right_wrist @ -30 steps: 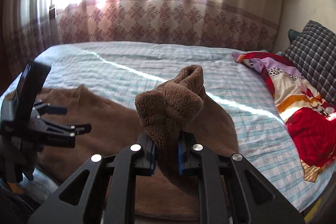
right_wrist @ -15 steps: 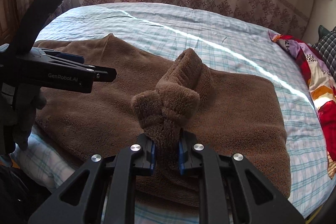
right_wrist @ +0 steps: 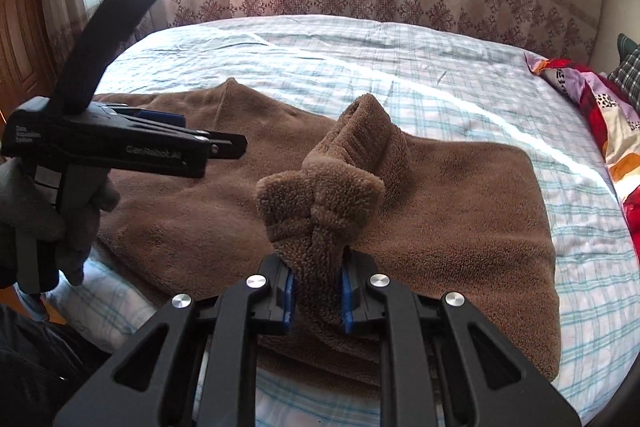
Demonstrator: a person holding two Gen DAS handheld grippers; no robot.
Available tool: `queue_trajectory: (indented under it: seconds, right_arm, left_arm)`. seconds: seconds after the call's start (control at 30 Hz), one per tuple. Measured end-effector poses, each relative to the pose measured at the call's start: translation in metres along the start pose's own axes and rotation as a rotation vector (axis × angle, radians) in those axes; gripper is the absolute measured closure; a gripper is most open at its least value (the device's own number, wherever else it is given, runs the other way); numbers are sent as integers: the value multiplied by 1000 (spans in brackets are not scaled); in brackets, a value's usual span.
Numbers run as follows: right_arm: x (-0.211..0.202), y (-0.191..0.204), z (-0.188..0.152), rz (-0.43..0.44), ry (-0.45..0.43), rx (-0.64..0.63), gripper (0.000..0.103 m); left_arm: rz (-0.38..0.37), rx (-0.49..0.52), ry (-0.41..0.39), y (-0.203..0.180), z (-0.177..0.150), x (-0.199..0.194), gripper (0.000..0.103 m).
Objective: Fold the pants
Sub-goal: 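Lay the lifted cuff onto the pants and open the right tool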
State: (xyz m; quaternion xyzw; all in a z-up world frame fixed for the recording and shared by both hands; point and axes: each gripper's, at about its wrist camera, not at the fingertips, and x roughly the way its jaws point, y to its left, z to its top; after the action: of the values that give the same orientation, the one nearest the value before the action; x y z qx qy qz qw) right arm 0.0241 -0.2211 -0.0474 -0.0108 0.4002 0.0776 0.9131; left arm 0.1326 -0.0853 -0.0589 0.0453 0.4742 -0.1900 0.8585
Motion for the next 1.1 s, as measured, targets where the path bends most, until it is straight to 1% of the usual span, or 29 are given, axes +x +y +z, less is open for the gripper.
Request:
queue_trajectory:
  seconds: [0.1,0.23,0.3,0.4,0.47,0.53,0.7,0.77,0.87,0.97,1.03,1.07,1.1]
  right_arm:
    - [3,13,4,28,-3,-34,87]
    - [14,26,2,35,23,-65,87]
    - [12,31,6,45,8,-72,87]
    - [3,40,18,64,-37,-80,87]
    - [3,47,25,86,-56,-86,87]
    - [7,57,29,105,-59,-102,87]
    - [22,96,34,143,-70,-199,87]
    - [30,110,32,147,-61,-239,87]
    - [46,123,25,136,-17,-284,86]
    - [61,122,19,147,46,-280,83]
    - [62,119,18,163,65,-271,76]
    - [60,117,19,192,75,-258,72]
    - [57,116,21,233,86,-237,54]
  left_arm:
    - [0,-7,-11,2,3,-4,7]
    - [11,-21,-27,9,5,-10,7]
    - [20,-28,-32,13,7,-13,7]
    - [25,-47,-44,22,10,-18,7]
    - [28,-79,-59,33,13,-24,7]
    - [54,-93,-78,43,17,-31,7]
    - [120,-132,-115,77,18,-49,7]
    - [137,-158,-122,91,16,-53,7]
    - [150,-185,-120,107,12,-56,7]
    - [148,-191,-111,115,7,-55,7]
    - [142,-192,-100,116,5,-51,7]
    - [138,-190,-95,114,4,-49,7]
    - [132,-187,-89,112,4,-47,7]
